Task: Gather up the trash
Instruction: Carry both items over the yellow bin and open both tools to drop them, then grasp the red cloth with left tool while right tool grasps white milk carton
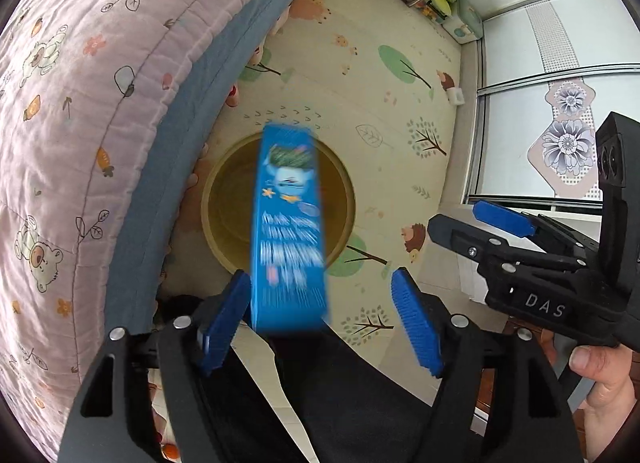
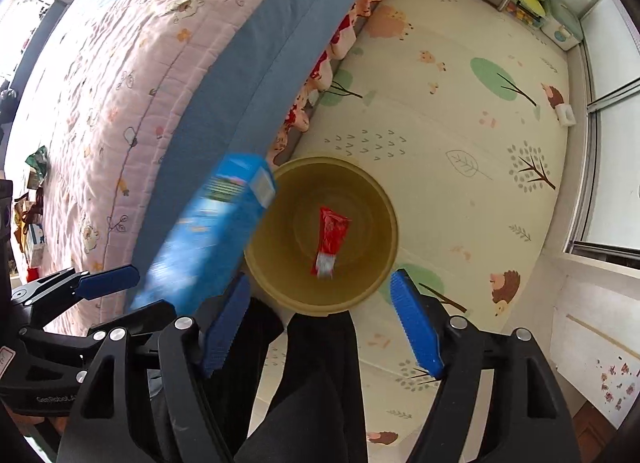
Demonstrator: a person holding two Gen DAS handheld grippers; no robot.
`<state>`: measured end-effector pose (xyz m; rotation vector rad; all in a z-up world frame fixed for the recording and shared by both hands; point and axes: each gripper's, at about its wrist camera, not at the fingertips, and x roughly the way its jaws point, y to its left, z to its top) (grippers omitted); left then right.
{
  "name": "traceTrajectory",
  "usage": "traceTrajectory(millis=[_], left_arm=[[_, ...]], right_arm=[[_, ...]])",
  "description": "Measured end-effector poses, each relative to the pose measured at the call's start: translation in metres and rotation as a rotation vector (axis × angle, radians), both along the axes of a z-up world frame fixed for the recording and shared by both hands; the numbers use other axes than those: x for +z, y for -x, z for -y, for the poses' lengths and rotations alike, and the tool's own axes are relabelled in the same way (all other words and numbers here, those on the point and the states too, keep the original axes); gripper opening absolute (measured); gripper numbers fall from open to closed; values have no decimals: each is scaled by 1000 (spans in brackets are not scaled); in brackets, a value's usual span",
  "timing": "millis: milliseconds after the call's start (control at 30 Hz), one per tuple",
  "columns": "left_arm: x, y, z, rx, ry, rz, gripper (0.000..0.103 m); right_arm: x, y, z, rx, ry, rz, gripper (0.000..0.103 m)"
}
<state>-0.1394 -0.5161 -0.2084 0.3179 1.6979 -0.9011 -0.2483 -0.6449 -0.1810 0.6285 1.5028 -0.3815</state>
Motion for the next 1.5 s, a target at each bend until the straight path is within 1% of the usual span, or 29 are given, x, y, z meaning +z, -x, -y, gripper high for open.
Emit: traceTrajectory(millis=[200,367,533,633,800,967,1100,1300,1400,1500], left_arm=[[0,3,-13,35,4,-14,76],[13,-4,-28,72,16,9,76],[34,-19,-57,166,45,47,76],[48,-32,-88,246,59,69,76],[71,-58,-155,396,63,118,76],[88,-86,-241,546,38,185,76],[98,-105,-308,673,22,224,77],[98,-128,-405,824,-14,266,77],[96,-136,-442,880,-21,273,77],[90,-144,-470,912,-28,270,78]], right_arm=[[3,5,8,-11,3,3,70],[12,-3,4,11,8,21,70],[31,-33,-19,86,6,71,70],[44,-61,-43,149,-3,110,70],[64,-116,-102,299,-27,167,70],[80,-168,-176,464,-44,212,70],[87,-201,-236,577,-62,240,70],[85,-244,-326,745,-100,255,70],[86,-260,-362,813,-105,257,70],[86,-274,-393,865,-110,266,70]])
